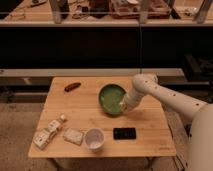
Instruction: Drag the ceramic bowl in a circle
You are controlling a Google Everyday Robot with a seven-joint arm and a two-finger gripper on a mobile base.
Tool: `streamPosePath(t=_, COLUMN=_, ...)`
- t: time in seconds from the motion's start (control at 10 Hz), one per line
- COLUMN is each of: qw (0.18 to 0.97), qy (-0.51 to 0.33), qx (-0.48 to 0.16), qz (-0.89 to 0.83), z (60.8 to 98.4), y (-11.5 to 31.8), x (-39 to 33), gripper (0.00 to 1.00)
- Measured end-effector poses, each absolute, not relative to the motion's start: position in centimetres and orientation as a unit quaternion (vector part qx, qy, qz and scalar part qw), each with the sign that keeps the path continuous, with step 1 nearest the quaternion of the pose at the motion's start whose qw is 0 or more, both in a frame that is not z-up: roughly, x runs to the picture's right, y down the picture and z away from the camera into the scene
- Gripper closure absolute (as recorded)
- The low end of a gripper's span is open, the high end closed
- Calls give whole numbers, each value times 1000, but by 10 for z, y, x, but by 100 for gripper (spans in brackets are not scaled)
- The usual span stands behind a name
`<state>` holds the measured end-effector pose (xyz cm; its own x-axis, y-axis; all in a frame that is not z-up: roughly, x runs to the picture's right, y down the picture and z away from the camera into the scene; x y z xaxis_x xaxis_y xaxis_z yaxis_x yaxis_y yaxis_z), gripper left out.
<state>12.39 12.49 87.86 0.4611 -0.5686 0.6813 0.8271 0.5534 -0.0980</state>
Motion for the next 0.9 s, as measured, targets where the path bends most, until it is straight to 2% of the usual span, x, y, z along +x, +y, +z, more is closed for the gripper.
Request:
streamPosePath(t=0.2, qw=828, qy=-309, qx=-197, qz=-424, z=871, y=118, x=123, gripper=80)
streamPosePath(t=0.3, qw=828, qy=-310, qx=-185, qz=-428, z=858, y=109, x=125, gripper=67)
streamPosePath(t=0.5, qw=828, qy=-312, qx=-172, qz=-433, z=842, y=98, x=126, gripper=48)
streamPosePath(t=0.6, qw=827, qy=-311, qx=-169, qz=-437, z=840, y=96, x=124, gripper=40)
streamPosePath(t=0.7, qw=823, qy=-309, qx=-166, qz=-446, z=842, y=97, x=119, gripper=27)
streamPosePath(t=0.9, qw=817, qy=-300, qx=-168, qz=-462, z=857, y=98, x=112, gripper=20)
